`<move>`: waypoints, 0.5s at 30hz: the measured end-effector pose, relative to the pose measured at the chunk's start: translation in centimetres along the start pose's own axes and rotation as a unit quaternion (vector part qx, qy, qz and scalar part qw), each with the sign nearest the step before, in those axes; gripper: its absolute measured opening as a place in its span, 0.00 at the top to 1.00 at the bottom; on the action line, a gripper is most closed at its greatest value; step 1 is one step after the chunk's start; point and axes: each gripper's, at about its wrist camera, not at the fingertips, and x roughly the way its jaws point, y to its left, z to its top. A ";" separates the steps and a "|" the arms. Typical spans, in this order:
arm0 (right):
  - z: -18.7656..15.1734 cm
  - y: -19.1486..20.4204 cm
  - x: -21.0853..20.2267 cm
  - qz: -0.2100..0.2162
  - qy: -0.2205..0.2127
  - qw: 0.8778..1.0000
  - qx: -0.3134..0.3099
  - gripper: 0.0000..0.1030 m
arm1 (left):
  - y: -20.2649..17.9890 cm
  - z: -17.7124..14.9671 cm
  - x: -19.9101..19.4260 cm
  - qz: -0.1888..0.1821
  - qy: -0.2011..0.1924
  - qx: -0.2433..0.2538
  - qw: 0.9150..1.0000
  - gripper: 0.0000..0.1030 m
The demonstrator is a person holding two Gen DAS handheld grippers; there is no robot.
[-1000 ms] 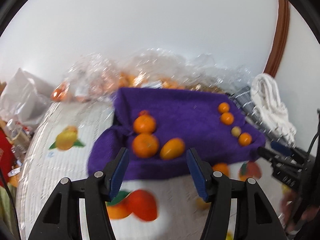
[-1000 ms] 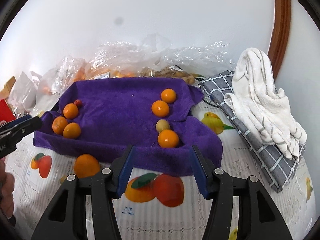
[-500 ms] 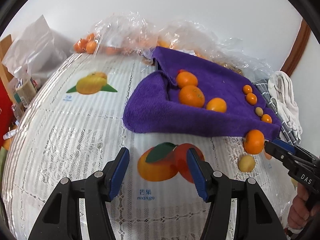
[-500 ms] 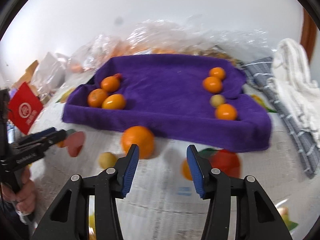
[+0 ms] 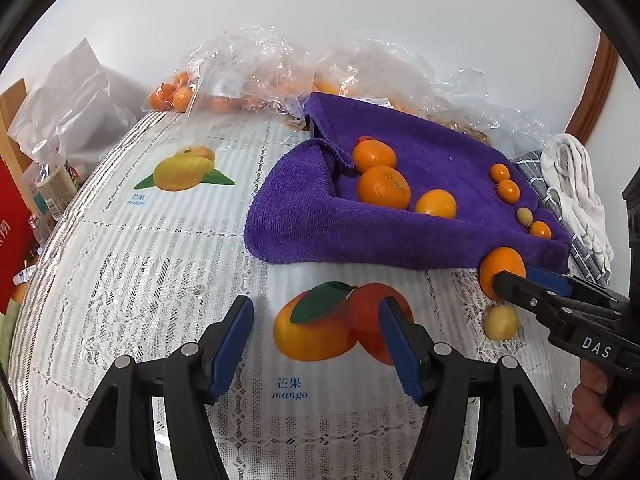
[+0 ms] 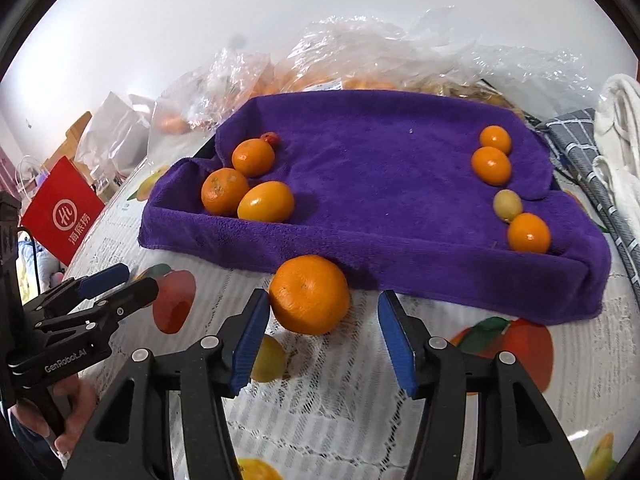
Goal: Organize fruits
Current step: 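Grasp the large tangerine on the sheet with the right tool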
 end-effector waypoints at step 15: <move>-0.7 -0.6 -1.8 -0.001 -0.013 1.000 0.009 0.60 | -0.2 0.0 0.3 0.009 0.007 0.013 1.000 0.39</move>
